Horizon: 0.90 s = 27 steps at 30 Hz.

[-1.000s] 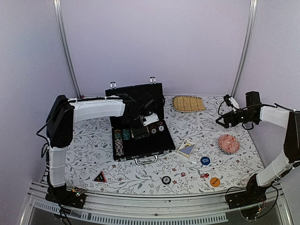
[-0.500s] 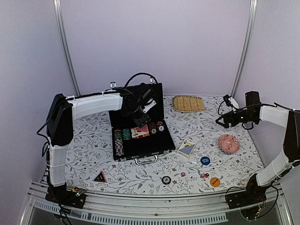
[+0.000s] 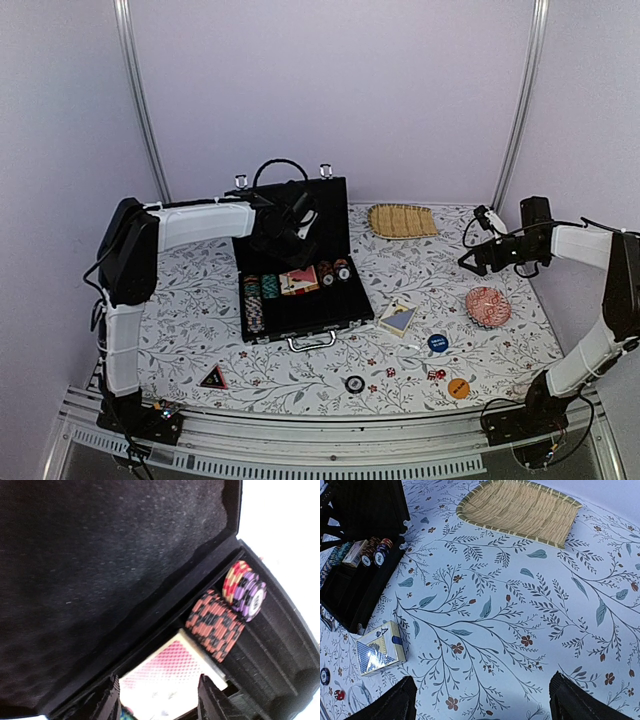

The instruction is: Pack up texas hold em set

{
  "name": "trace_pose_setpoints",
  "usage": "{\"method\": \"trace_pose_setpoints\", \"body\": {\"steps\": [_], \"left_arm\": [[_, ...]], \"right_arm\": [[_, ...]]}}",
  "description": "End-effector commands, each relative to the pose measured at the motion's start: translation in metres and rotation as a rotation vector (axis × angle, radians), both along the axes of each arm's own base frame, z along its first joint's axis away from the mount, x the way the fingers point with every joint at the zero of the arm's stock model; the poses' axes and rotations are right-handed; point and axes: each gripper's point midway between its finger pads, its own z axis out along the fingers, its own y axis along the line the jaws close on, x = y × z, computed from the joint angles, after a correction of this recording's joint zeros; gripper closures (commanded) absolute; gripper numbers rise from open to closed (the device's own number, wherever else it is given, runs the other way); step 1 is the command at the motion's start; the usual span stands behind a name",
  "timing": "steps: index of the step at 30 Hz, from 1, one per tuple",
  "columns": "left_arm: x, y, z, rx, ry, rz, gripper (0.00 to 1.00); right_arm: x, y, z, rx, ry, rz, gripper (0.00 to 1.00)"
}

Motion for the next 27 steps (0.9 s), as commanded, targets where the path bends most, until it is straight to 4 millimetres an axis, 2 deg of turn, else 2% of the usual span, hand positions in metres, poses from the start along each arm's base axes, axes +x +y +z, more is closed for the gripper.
{"method": "trace_pose_setpoints", "body": {"steps": [1,9,23,27], "left_arm": [[-0.002,-0.014,-0.016,-0.088,0.057,0.024,0.47],[-0.009,-0.024,-0.035,-0.095,0.106,-0.009,0.48],[-0.014,-0.013,-0.067,0.019,0.109,0.008,0.48],[-0.014,-0.01,-0.071,0.058,0.1,0.017,0.48]], "right_arm": [[0.005,0.005,0.004,0.005,-0.009,0.025,0.08],[0.004,0.007,0.002,0.0,0.0,0.032,0.08],[0.004,0.006,-0.001,-0.007,0.01,0.034,0.08],[0.004,0.007,-0.002,-0.005,0.014,0.037,0.08]]}}
